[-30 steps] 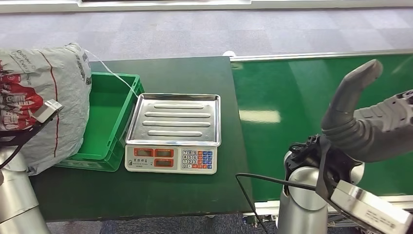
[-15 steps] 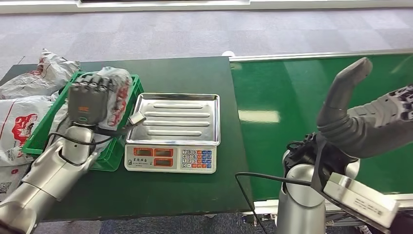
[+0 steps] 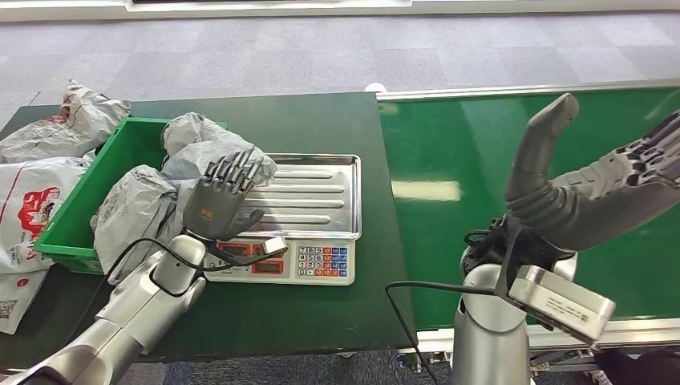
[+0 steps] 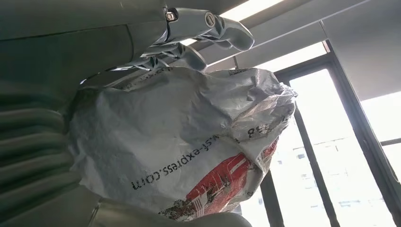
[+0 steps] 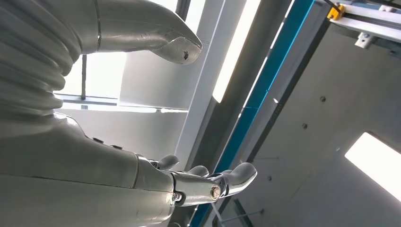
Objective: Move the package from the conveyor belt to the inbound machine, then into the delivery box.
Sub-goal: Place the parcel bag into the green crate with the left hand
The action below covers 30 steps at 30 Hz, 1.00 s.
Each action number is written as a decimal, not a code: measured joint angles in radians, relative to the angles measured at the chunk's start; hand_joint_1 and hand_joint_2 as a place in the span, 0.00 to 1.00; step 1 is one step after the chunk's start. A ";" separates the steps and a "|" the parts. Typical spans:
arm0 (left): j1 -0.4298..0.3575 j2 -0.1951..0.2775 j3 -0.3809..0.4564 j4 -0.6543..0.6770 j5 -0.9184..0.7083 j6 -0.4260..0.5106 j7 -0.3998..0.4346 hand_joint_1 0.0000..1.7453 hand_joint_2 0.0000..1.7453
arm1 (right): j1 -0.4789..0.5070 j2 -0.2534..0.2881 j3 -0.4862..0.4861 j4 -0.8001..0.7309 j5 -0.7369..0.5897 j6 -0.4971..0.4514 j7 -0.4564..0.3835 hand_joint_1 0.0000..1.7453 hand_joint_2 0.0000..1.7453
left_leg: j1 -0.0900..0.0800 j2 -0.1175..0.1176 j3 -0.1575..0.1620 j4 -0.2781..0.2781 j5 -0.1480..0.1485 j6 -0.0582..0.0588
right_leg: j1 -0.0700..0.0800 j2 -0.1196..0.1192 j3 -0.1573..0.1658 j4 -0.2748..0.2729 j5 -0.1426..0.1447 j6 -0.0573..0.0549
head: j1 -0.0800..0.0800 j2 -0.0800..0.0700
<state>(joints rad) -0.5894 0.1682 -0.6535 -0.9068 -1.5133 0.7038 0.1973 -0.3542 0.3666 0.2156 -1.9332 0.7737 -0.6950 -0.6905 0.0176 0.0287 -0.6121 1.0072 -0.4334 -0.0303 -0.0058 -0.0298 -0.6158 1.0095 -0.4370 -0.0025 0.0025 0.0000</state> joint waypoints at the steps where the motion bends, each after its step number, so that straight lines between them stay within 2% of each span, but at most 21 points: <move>1: 0.005 -0.006 0.016 -0.004 0.000 0.000 -0.023 0.00 0.00 | 0.000 0.000 -0.001 0.003 0.003 0.000 0.004 0.00 1.00 | 0.000 0.000 0.000 0.000 0.000 0.000 | 0.000 0.000 0.000 0.000 0.000 0.000 | 0.000 0.000; 5: 0.037 -0.040 0.113 -0.047 0.004 0.000 -0.144 0.00 0.00 | 0.000 0.000 -0.003 0.014 0.026 0.000 0.027 0.00 1.00 | 0.000 0.000 0.000 0.000 0.000 0.000 | 0.000 0.000 0.000 0.000 0.000 0.000 | 0.000 0.000; 7: 0.061 -0.069 0.187 -0.094 0.024 0.000 -0.242 0.00 0.00 | -0.001 0.000 -0.003 0.023 0.044 0.000 0.042 0.00 1.00 | 0.000 0.000 0.000 0.000 0.000 0.000 | 0.000 0.000 0.000 0.000 0.000 0.000 | 0.000 0.000; 9: 0.084 -0.125 0.296 -0.155 0.121 0.001 -0.440 0.00 0.00 | -0.002 0.000 -0.003 0.035 0.061 0.000 0.057 0.00 1.00 | -0.001 -0.001 -0.001 0.000 0.000 0.000 | 0.000 -0.001 0.000 0.000 0.000 0.000 | 0.000 0.000; 10: 0.092 -0.162 0.367 -0.182 0.222 0.001 -0.577 0.00 0.00 | -0.002 0.000 -0.004 0.041 0.067 0.000 0.062 0.00 1.00 | -0.001 -0.001 -0.001 0.000 0.000 0.000 | 0.000 -0.001 0.000 0.000 0.000 0.000 | 0.000 0.000; 11: 0.101 -0.200 0.443 -0.213 0.366 0.001 -0.725 0.00 0.00 | -0.004 0.000 -0.004 0.049 0.073 0.000 0.066 0.00 1.00 | -0.001 -0.001 -0.002 0.000 0.000 0.000 | 0.000 -0.001 0.000 0.000 0.000 0.001 | 0.000 0.000; 12: 0.110 -0.229 0.506 -0.244 0.523 0.001 -0.831 0.00 0.00 | -0.006 0.000 -0.005 0.056 0.077 0.000 0.068 0.00 1.00 | -0.001 0.001 -0.001 0.000 -0.001 0.000 | 0.000 0.001 -0.001 0.000 0.001 0.001 | 0.000 0.000; 13: 0.120 -0.251 0.553 -0.286 0.706 0.002 -0.897 0.00 0.00 | -0.009 0.000 -0.006 0.064 0.079 0.000 0.070 0.00 1.00 | -0.001 0.003 -0.001 0.000 -0.002 0.000 | 0.000 0.002 -0.001 0.000 0.001 0.001 | 0.000 0.000; 14: 0.131 -0.263 0.575 -0.333 0.875 0.002 -0.919 0.00 0.00 | -0.011 0.000 -0.008 0.071 0.081 0.000 0.070 0.00 1.00 | -0.001 0.005 0.000 0.000 -0.002 0.001 | 0.000 0.003 -0.001 0.000 0.001 0.001 | 0.000 0.000; 16: 0.157 -0.270 0.567 -0.444 1.124 0.000 -0.908 0.00 0.00 | -0.014 0.000 -0.015 0.085 0.079 0.000 0.071 0.00 1.00 | 0.000 0.006 0.000 0.000 -0.003 0.001 | 0.000 0.003 -0.001 0.000 0.000 0.000 | -0.001 0.000; 19: 0.205 -0.269 0.497 -0.614 1.275 -0.021 -0.905 0.00 0.00 | -0.018 0.000 -0.029 0.115 0.046 0.000 0.052 0.00 1.00 | 0.000 0.000 0.000 0.000 -0.002 0.001 | 0.001 -0.001 0.001 0.000 -0.002 0.000 | 0.000 0.000; 22: 0.240 -0.265 0.438 -0.737 1.337 -0.045 -0.902 0.00 0.00 | -0.019 0.000 -0.041 0.151 0.009 0.000 0.028 0.00 1.00 | 0.000 -0.001 0.000 0.000 -0.002 0.001 | 0.001 -0.001 0.001 0.000 -0.002 0.001 | 0.000 0.000; 26: 0.263 -0.259 0.403 -0.824 1.366 -0.073 -0.900 0.00 1.00 | -0.019 0.000 -0.051 0.174 0.001 0.000 0.035 0.00 1.00 | 0.000 -0.002 -0.001 0.000 -0.002 0.001 | 0.001 -0.002 0.001 0.000 -0.002 0.001 | 0.000 0.000; 30: 0.291 -0.256 0.382 -0.879 1.429 -0.214 -0.897 0.00 1.00 | -0.013 0.000 -0.042 0.205 -0.057 0.000 0.073 0.00 1.00 | 0.000 -0.002 0.000 0.000 -0.002 0.001 | 0.001 -0.002 0.001 0.000 -0.002 0.001 | 0.000 0.000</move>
<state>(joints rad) -0.2985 -0.0875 -0.2712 -1.7855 -0.0844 0.4894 -0.6999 -0.3670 0.3662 0.1738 -1.7285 0.7167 -0.6950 -0.6176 0.0174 0.0264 -0.6125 1.0075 -0.4357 -0.0292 -0.0051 -0.0317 -0.6144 1.0095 -0.4395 -0.0018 0.0024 0.0000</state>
